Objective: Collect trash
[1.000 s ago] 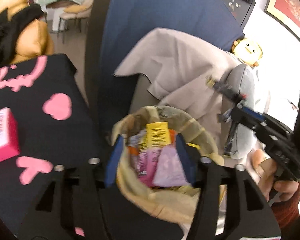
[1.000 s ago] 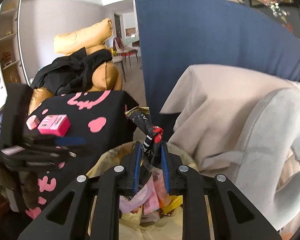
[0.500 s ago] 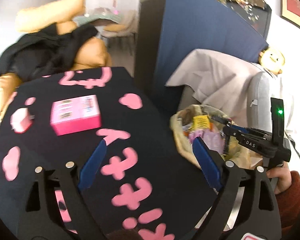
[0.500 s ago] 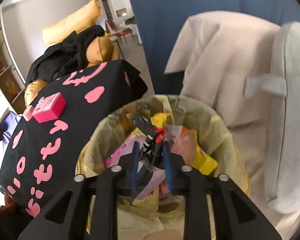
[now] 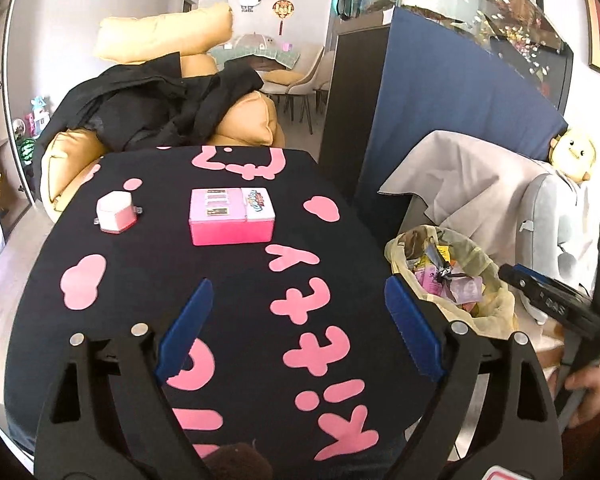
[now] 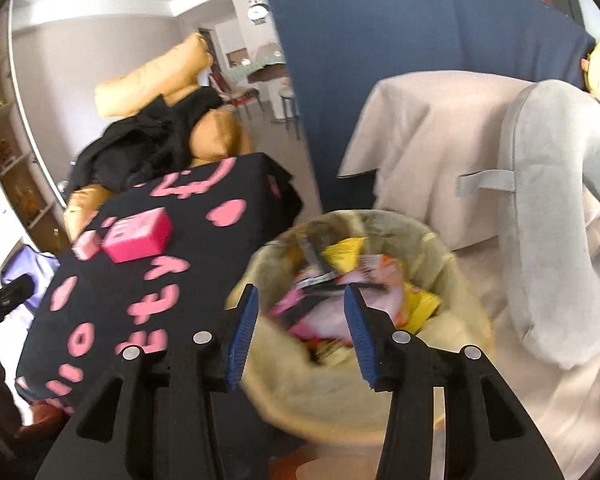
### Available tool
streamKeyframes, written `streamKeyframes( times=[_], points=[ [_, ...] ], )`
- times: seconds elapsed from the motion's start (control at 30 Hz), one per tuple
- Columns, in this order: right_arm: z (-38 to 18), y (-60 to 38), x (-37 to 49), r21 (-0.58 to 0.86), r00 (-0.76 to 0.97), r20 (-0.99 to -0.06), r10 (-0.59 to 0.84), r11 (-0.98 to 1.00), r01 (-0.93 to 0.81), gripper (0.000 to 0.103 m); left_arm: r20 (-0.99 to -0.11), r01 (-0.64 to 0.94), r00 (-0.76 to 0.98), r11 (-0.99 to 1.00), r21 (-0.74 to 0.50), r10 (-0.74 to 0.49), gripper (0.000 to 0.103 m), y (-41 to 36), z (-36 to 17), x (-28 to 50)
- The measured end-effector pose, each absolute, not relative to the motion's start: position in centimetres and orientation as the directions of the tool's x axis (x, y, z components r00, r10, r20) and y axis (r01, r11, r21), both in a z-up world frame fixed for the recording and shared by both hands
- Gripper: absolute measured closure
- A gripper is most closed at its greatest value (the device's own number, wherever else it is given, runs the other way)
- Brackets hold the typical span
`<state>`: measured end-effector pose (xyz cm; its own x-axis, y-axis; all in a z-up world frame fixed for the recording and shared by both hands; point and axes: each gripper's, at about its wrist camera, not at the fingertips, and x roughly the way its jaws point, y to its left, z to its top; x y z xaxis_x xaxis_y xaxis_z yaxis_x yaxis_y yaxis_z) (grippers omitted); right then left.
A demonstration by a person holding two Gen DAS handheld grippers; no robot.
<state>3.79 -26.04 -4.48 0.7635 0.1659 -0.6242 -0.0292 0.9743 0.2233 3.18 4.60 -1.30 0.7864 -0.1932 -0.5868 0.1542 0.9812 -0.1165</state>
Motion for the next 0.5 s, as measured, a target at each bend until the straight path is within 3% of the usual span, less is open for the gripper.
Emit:
streamKeyframes(
  times=[0.3,0.5],
  points=[
    [-3.0,-19.6,-1.1,0.166,0.760,-0.609,0.225,0.974,-0.155,0.060,-0.593,0.171,0.782,0.981,-0.089,-0.190,0.019,4.8,-0.7,1.2],
    [-3.0,-17.2,-3.2,0.150,0.751,-0.615,0.241,0.970,-0.189,0.060,-0.579,0.104,0.813,0.994,0.025,-0.070,0.019,5.1,0.1,-0.9]
  ],
)
